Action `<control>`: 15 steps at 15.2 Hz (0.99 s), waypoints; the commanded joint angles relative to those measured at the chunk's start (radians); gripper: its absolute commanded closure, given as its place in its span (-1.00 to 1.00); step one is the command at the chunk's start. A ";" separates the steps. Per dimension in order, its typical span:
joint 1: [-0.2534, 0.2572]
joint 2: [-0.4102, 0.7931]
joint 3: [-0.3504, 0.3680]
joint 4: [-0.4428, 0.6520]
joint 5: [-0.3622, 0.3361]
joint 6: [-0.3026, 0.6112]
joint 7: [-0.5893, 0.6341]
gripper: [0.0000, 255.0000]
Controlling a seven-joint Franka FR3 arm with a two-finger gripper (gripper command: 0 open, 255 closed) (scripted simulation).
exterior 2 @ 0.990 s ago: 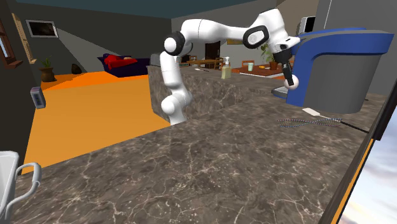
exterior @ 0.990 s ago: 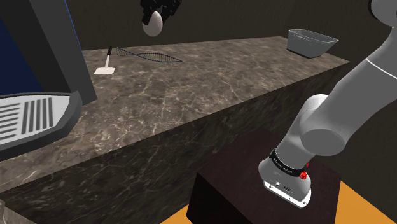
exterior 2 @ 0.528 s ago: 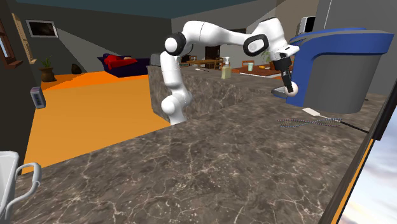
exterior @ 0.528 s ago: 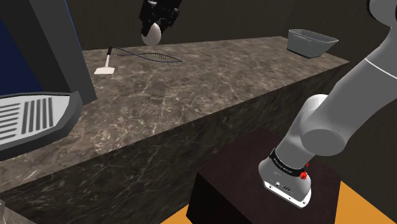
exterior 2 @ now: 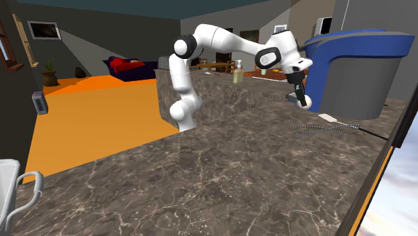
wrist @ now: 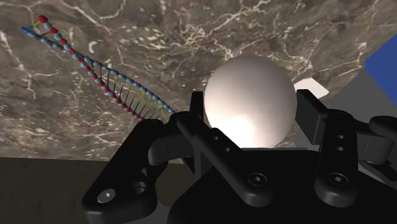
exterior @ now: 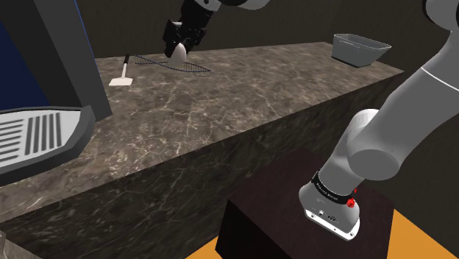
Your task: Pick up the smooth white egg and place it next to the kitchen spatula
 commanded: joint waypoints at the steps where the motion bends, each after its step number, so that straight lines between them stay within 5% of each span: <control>1: 0.000 0.001 -0.001 -0.025 0.005 0.027 -0.007 1.00; 9: 0.005 0.027 0.001 -0.111 0.019 0.137 -0.026 1.00; 15: 0.005 0.027 0.001 -0.111 0.019 0.137 -0.026 1.00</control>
